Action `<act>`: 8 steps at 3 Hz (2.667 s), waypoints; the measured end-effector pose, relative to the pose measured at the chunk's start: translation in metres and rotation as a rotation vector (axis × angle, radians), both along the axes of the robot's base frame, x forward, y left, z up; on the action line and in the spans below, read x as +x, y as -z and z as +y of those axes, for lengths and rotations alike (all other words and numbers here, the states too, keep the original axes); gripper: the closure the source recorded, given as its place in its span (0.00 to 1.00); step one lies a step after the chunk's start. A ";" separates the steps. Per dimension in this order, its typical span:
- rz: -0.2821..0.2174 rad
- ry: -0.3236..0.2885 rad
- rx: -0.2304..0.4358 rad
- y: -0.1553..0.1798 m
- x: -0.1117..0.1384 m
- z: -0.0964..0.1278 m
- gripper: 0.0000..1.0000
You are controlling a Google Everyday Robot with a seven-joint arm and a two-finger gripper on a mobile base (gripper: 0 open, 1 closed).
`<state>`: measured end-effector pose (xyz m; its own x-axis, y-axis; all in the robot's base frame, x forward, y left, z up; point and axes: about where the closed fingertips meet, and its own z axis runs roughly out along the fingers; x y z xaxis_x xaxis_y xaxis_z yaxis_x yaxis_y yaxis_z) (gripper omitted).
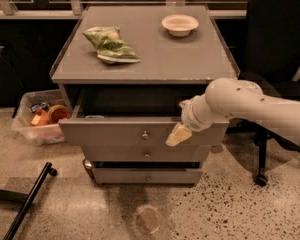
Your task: Close top drawer
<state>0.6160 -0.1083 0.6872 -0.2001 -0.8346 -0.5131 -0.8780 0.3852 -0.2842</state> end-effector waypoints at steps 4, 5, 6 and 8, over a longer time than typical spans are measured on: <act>0.042 -0.091 0.085 0.014 -0.112 0.026 1.00; 0.051 -0.087 0.084 0.035 -0.077 0.031 1.00; 0.039 -0.074 0.069 0.046 -0.034 0.031 1.00; 0.019 -0.079 0.044 0.048 0.004 0.033 0.58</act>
Offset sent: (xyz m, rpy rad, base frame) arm -0.1686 0.0219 0.0252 0.1133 -0.0263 0.1060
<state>0.6203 -0.0750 0.6391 -0.1444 -0.8251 -0.5462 -0.9111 0.3262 -0.2519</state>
